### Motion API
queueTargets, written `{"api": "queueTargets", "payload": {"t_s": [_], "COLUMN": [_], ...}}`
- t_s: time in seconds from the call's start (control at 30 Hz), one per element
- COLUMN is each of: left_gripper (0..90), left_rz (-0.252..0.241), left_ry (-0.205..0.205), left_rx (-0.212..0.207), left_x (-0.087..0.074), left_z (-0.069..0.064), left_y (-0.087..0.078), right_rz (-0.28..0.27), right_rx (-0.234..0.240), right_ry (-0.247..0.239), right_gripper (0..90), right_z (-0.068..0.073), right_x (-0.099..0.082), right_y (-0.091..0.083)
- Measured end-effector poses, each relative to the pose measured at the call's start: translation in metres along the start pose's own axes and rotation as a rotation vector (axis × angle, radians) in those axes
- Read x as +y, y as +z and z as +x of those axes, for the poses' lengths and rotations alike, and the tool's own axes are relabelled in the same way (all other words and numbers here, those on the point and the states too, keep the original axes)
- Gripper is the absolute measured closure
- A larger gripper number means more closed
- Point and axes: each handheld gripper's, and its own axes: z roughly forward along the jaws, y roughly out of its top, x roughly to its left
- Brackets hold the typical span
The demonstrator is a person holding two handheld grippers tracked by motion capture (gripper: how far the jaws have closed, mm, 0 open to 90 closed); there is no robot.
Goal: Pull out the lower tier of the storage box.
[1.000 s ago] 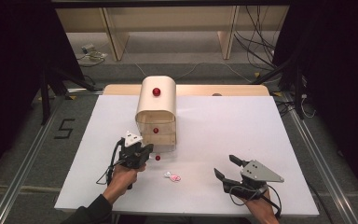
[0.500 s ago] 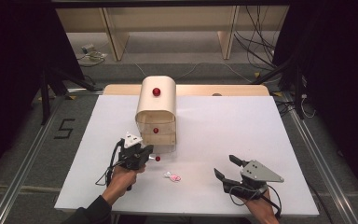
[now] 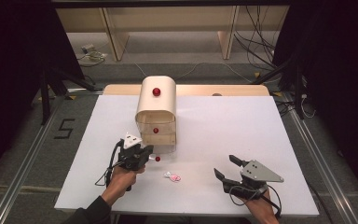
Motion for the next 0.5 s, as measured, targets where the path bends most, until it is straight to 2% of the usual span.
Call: {"api": "queueTargets", "payload": {"t_s": [0.5], "left_gripper": [85.6], "left_rz": [-0.038], "left_ry": [0.003], "left_rx": [-0.002], "left_x": [0.0013], "left_z": [-0.0005], "left_y": [-0.0053], "right_rz": [0.005], "right_rx": [-0.002], "right_ry": [0.001], "right_gripper": [31.0], "right_z": [-0.0001], "right_x": [-0.0001], "right_y": [0.0001]}}
